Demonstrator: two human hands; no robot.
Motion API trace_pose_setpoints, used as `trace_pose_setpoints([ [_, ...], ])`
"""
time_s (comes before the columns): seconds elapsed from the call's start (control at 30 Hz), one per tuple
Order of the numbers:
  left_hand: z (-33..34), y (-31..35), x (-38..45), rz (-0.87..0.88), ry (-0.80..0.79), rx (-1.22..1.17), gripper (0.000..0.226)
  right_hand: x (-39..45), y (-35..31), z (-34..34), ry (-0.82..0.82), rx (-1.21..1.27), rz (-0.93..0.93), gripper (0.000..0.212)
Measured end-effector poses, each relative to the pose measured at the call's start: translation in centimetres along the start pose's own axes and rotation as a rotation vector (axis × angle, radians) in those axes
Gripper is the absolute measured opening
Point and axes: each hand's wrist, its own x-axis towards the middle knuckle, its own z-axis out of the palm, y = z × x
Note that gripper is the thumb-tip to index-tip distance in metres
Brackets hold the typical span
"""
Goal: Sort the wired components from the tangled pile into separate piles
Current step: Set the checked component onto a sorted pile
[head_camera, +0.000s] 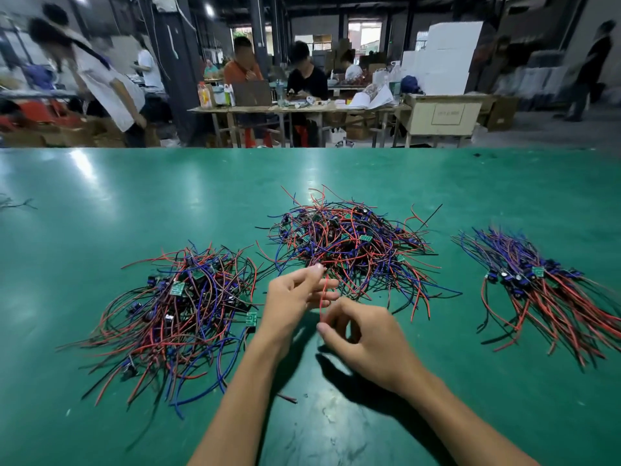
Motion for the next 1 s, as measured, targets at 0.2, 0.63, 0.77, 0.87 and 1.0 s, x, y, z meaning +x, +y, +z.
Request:
trace_pose_setpoints([
  [0.2,-0.3,0.2,-0.5,-0.065,-0.051,-0.114,0.03,-0.3,-0.6,-0.1,-0.056,0.018,-0.066,0.016],
  [0.63,0.4,0.2,-0.7,0.269,0.007,0.167,0.026,0.2,-0.3,-1.0,0.371,0.154,0.147,0.038],
  [0.77,0.7,-0.6,-1.0,0.711,-0.037,0.766,0.032,1.6,0.3,-2.0,0.345,0.679,0.474,0.017],
  [0.87,1.0,-1.0,-1.0,0.75,-0.107,0.798,0.035,2.0,1.0,-2.6,0.355,0.728,0.493,0.016],
  [1.0,1.3,-1.0,-1.1,0.758,-0.057,0.766,0.024,1.9,1.0,-2.9,0.361,0.788,0.491,0.023],
])
